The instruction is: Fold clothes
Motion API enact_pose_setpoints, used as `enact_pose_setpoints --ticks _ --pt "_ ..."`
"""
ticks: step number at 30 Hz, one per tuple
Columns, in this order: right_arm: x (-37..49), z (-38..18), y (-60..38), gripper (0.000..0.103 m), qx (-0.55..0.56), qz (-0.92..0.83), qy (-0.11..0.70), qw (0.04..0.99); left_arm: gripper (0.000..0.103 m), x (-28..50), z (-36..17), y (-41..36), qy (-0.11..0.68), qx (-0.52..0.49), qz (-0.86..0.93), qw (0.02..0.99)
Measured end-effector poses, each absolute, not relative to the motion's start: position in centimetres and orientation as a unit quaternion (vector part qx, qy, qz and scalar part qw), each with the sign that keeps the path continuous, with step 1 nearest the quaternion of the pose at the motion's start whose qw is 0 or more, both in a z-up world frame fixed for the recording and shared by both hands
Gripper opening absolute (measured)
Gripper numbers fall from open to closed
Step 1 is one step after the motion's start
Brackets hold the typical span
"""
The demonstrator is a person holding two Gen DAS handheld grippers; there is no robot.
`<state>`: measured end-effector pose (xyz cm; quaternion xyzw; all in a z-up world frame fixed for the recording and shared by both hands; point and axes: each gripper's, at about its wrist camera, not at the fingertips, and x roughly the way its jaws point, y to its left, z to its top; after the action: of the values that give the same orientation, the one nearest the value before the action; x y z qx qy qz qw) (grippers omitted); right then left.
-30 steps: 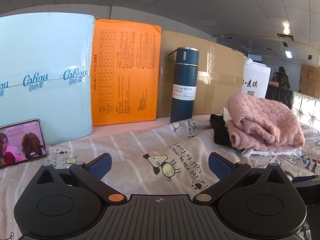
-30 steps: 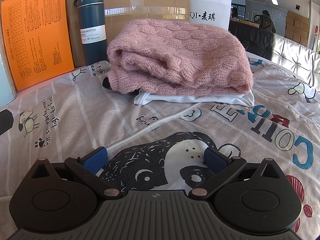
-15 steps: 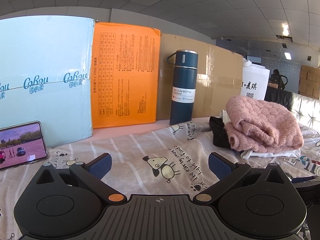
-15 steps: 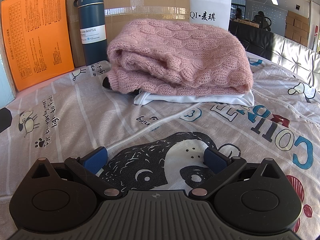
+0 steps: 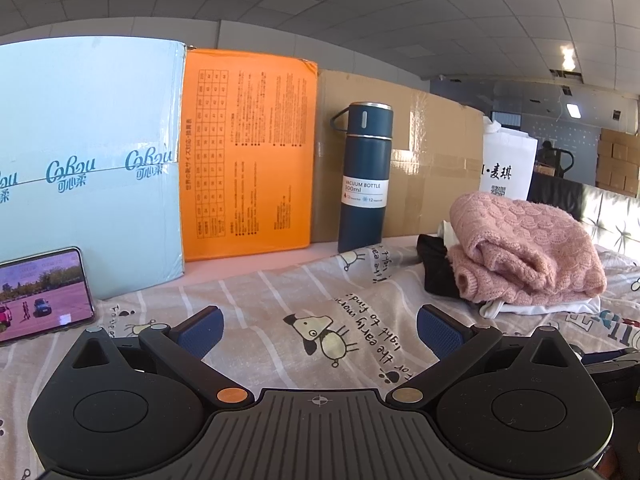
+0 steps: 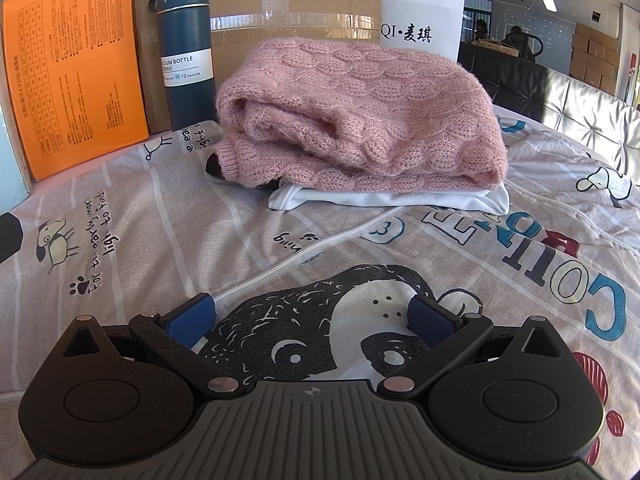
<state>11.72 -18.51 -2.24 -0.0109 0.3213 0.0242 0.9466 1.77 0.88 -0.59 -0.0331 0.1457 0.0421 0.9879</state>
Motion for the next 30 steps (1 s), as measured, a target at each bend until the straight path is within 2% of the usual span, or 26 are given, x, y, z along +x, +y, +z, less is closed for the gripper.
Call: enact_pose_setpoints --ticks 17,25,30 --pt "8.6 0.0 -19.0 0.103 0.01 0.05 0.249 0.967 0.103 -1.4 1.5 0.1 0.075 -0.024 0.041 0.996" --pt "4.1 1.9 -20.0 0.103 0.043 0.064 0.165 0.983 0.103 -6.3 3.1 -1.7 0.013 0.01 0.036 0.999" --pt "1.4 2.3 -19.5 0.103 0.05 0.117 0.157 0.979 0.103 -9.5 3.6 -1.0 0.01 0.0 0.048 0.999"
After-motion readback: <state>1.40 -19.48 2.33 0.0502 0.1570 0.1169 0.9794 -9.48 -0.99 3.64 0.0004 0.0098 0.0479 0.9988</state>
